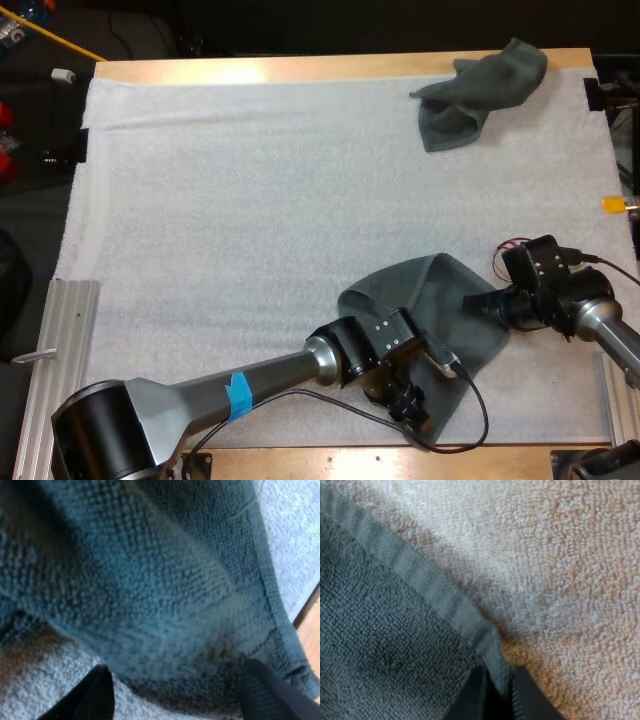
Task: Pick towel from pile, fold and stack
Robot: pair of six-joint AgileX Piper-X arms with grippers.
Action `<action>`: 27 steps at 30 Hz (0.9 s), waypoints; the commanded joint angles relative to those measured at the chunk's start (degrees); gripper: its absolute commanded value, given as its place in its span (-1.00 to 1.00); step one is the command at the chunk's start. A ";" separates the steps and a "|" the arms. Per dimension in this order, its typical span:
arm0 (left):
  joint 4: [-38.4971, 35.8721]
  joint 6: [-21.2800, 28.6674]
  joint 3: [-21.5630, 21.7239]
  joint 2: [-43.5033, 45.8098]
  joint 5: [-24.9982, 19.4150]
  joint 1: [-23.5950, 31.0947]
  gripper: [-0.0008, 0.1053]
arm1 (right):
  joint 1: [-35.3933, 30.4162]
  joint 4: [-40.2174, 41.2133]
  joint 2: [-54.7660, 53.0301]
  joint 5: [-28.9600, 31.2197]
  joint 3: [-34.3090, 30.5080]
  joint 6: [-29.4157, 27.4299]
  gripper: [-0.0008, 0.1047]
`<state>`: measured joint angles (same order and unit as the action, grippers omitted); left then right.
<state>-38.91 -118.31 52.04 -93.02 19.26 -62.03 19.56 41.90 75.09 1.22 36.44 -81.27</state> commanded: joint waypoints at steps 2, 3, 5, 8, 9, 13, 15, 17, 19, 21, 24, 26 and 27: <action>0.19 -0.36 0.38 -0.06 0.30 -0.29 0.02 | -0.07 0.51 -0.56 0.12 0.04 -0.42 -0.99; 0.16 -0.59 0.38 -0.29 0.30 -0.29 0.02 | -0.07 0.51 -0.56 0.10 0.04 -0.42 -0.99; -0.18 -1.48 0.38 -1.42 0.38 -0.29 0.02 | -0.07 0.51 -0.56 -0.13 0.04 -0.42 -0.99; -0.36 -2.48 0.38 -3.46 3.32 -0.29 0.02 | -0.07 0.63 -0.56 -0.10 0.04 -0.42 -0.99; -0.30 -2.65 0.38 -3.74 4.41 -0.29 0.02 | -0.07 0.79 -0.56 -0.10 0.04 -0.42 -0.99; 0.34 -2.75 0.73 -4.26 7.22 -0.29 0.02 | -0.07 0.91 -0.56 -0.10 0.04 -0.42 -0.99; -0.08 -2.75 1.41 -4.26 7.23 -0.29 0.01 | -0.07 0.91 -0.56 -0.10 0.04 -0.42 -0.99; -0.78 -2.75 2.35 -4.24 7.23 -0.29 -0.14 | -0.07 0.91 -0.56 -0.10 0.04 -0.42 -0.99; -1.60 -2.75 3.20 -4.09 7.23 -0.29 -0.37 | -0.07 0.91 -0.56 -0.10 0.04 -0.42 -0.99; -3.11 -2.67 4.21 -3.92 7.23 -0.29 -0.59 | -0.07 0.91 -0.56 -0.10 0.04 -0.42 -0.99; -4.94 -0.96 5.18 -2.95 7.23 -0.29 -0.95 | -0.07 0.91 -0.56 -0.10 0.04 -0.42 -0.99; -5.62 -0.03 5.21 -1.32 7.23 -0.29 -0.98 | -0.07 0.91 -0.56 -0.12 0.04 -0.42 -0.99; -5.96 0.17 5.21 -0.83 7.23 -0.29 -0.98 | -0.07 0.91 -0.58 -0.28 0.04 -0.42 -0.99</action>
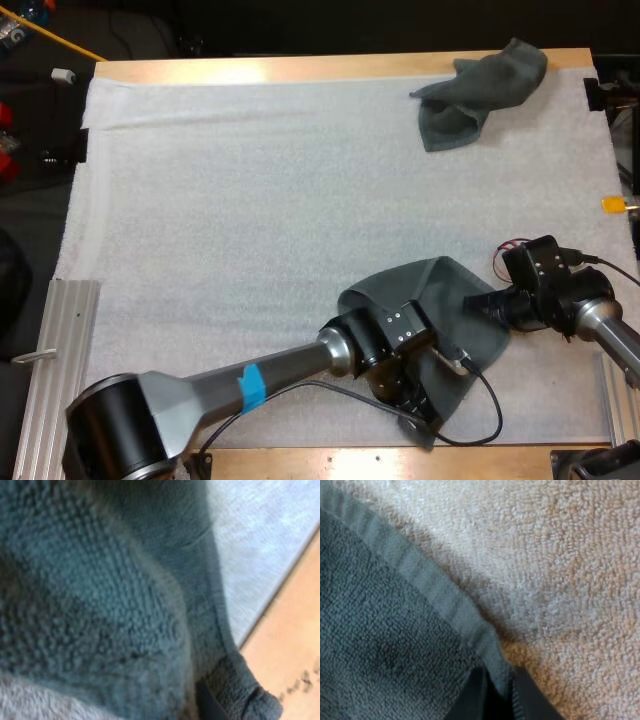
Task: Pick towel from pile, fold and stack
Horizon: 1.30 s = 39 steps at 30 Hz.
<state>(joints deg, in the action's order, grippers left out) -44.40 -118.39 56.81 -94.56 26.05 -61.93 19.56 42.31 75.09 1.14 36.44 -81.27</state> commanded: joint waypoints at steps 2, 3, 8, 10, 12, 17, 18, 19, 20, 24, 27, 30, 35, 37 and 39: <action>-2.46 2.16 0.44 3.21 0.44 -0.39 -0.98 | -0.07 0.49 -1.20 -1.23 0.04 -0.42 -0.99; -3.41 3.07 0.44 4.16 0.38 -0.39 -0.98 | -0.07 0.49 -1.69 -1.66 0.04 -0.42 -0.99; -10.65 8.42 0.44 11.45 -2.08 0.13 -0.98 | -0.07 1.53 -9.22 -1.84 0.47 -0.42 -0.99; -12.89 9.68 0.44 14.25 -2.26 0.82 -0.98 | -0.07 3.38 -12.36 -2.47 1.35 -0.42 -0.99; -14.57 10.63 0.44 16.70 -2.24 2.04 -0.98 | -0.03 5.68 -15.57 -2.95 2.54 -0.42 -0.99; -21.37 14.69 2.84 20.64 -2.24 6.46 -0.98 | 0.17 10.92 -23.08 -9.67 6.31 0.88 -0.99; -22.58 15.39 3.60 20.76 -2.24 6.83 -0.98 | 0.40 11.49 -23.77 -10.36 6.83 1.43 -0.99; -24.65 16.92 4.97 20.78 -2.24 7.48 -0.98 | 1.01 12.32 -24.70 -10.40 7.64 2.47 -0.99; -26.51 18.18 6.33 20.77 -2.27 7.89 -0.98 | 1.91 13.12 -25.57 -10.41 8.48 3.12 -0.99; -31.45 20.72 10.96 20.77 -6.26 7.96 -0.98 | 7.15 15.86 -27.32 -8.86 11.26 5.00 -0.99; -35.32 22.37 14.46 20.77 -9.15 7.96 -0.98 | 11.91 19.31 -27.65 -5.29 13.92 7.51 -0.99; -38.64 23.84 17.16 20.77 -10.05 7.96 -0.98 | 15.93 22.69 -27.66 -2.20 16.89 9.03 -0.99; -41.62 24.52 18.45 22.39 -11.92 7.96 -0.98 | 22.57 29.61 -27.66 4.58 22.40 12.08 -0.99; -42.56 24.52 18.45 23.59 -14.42 7.96 -0.98 | 24.47 32.63 -27.66 5.50 24.02 13.59 -0.99; -43.31 24.55 18.45 24.72 -16.24 7.96 -0.98 | 26.01 34.98 -27.66 5.50 25.16 14.75 -0.99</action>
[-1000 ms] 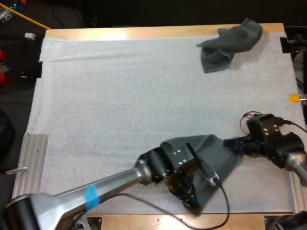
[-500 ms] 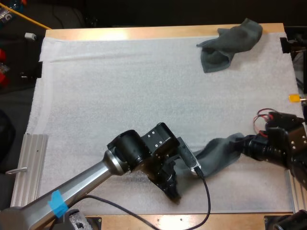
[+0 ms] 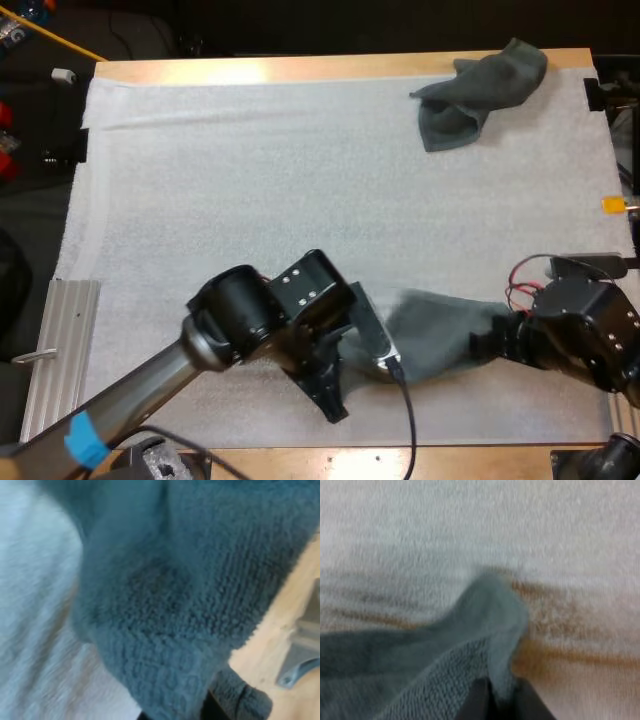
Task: Pick towel from pile, fold and stack
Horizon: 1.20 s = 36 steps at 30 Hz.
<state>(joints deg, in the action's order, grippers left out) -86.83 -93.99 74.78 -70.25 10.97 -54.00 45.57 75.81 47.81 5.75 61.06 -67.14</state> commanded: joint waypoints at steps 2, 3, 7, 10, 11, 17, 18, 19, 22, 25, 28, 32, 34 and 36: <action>-1.24 0.55 0.48 1.81 -1.37 0.03 -0.98 | 2.30 2.79 -0.39 0.55 1.00 2.95 -0.99; -1.22 0.56 0.48 2.14 -1.38 0.03 -0.98 | 3.16 2.80 -0.36 0.12 0.99 3.46 -0.99; -0.82 1.81 -0.28 2.05 0.61 0.03 -0.98 | 8.18 2.41 1.18 -1.04 0.99 7.21 -0.99; 0.40 3.19 -2.15 2.05 -0.85 0.11 -0.98 | 10.89 2.36 3.85 0.20 0.89 8.34 -0.99; 1.23 3.67 -3.07 2.05 -1.59 0.41 -0.98 | 11.29 2.36 5.00 1.26 0.90 8.33 -0.99; 8.72 8.40 -10.36 1.97 -1.73 7.57 -0.98 | 9.81 -4.52 13.11 6.42 0.90 7.85 -0.99; 9.67 8.54 -10.88 2.01 -1.73 9.22 -0.98 | 9.10 -5.87 14.18 6.41 0.90 7.61 -0.99; 11.53 8.63 -11.66 2.01 -1.58 11.88 -0.98 | 7.70 -8.73 15.82 6.38 0.90 6.96 -0.99; 16.66 8.63 -12.59 1.63 2.04 17.65 -0.98 | 3.21 -16.12 19.70 3.97 0.90 5.37 -0.99; 20.90 8.63 -12.74 -0.24 8.35 22.16 -0.98 | -1.18 -22.57 23.45 -1.11 0.90 5.33 -0.99; 22.80 9.09 -12.74 -3.41 9.81 24.52 -0.98 | -5.46 -28.13 26.49 -4.50 0.90 5.48 -0.99; 24.98 9.43 -12.74 -8.16 9.82 27.58 -0.98 | -9.34 -32.72 29.71 -7.28 0.90 6.09 -0.99; 26.40 9.43 -12.74 -10.29 9.82 29.18 -0.98 | -10.60 -33.91 30.99 -7.91 0.90 6.13 -0.99; 27.87 9.43 -12.74 -12.29 10.01 30.45 -0.98 | -11.67 -34.83 32.00 -8.63 0.90 6.13 -0.99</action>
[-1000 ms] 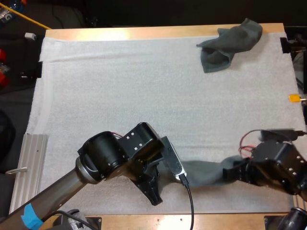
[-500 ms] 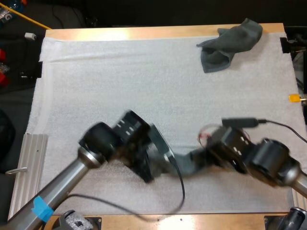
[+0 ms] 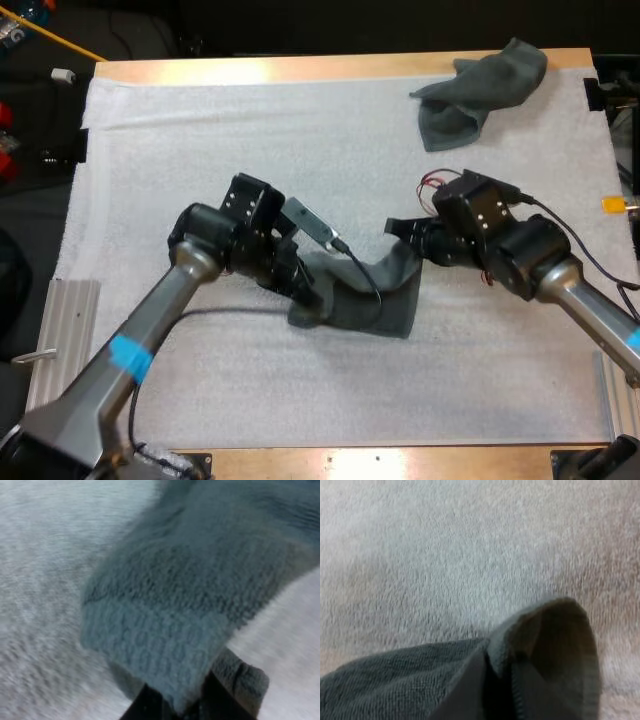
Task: Pick towel from pile, fold and stack
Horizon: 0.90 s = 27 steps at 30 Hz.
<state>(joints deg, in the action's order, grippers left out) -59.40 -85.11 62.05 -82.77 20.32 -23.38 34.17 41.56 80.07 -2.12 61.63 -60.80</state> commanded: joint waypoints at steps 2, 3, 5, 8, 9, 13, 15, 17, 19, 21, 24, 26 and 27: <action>2.30 0.55 -0.01 -1.92 1.31 1.44 -0.98 | -1.29 -1.62 1.19 -1.15 0.32 -0.22 -0.99; 3.11 0.55 -0.01 -2.64 1.66 1.92 -0.98 | -1.54 -1.86 1.70 -1.18 0.32 -0.16 -0.99; 4.68 0.52 -0.01 -4.58 3.05 3.45 -0.98 | -2.39 -2.37 3.11 -1.19 0.32 1.08 -0.99; 7.41 -0.18 -0.01 -6.77 4.80 5.57 -0.98 | -3.93 -3.74 5.29 -1.36 0.32 3.26 -0.99; 8.19 -0.66 -0.01 -7.27 5.15 5.99 -0.98 | -4.32 -4.06 5.73 -1.47 0.32 3.42 -0.99; 12.56 -3.56 -0.01 -9.20 6.54 8.38 -0.94 | -6.34 -5.69 8.23 -1.68 0.32 6.28 -0.99; 13.88 -3.61 -0.01 -9.81 7.03 9.11 -0.78 | -7.02 -6.47 8.73 -1.96 0.32 6.79 -0.95; 15.43 -4.00 0.03 -9.90 7.02 9.80 -0.45 | -7.62 -8.05 9.40 -3.45 0.32 6.80 -0.72; 17.08 -5.55 0.38 -9.90 7.02 10.13 -0.08 | -8.14 -10.30 9.74 -5.55 0.32 6.80 -0.40; 18.90 -7.10 0.84 -9.90 7.02 10.48 0.27 | -8.56 -13.10 9.85 -7.03 0.32 6.80 -0.07; 19.76 -9.69 2.62 -9.90 7.02 10.82 0.30 | -8.70 -17.28 9.59 -7.75 0.32 6.19 0.16; 18.34 -10.01 4.81 -9.63 7.02 10.92 0.17 | -8.70 -18.84 8.86 -8.08 0.32 5.08 0.16; 17.43 -9.95 5.56 -9.39 7.02 10.92 0.14 | -8.70 -18.92 8.53 -8.07 0.32 4.36 0.16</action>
<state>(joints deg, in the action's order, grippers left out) -41.80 -94.40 67.33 -92.80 26.89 -12.64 25.83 23.60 89.44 -9.24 61.63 -55.73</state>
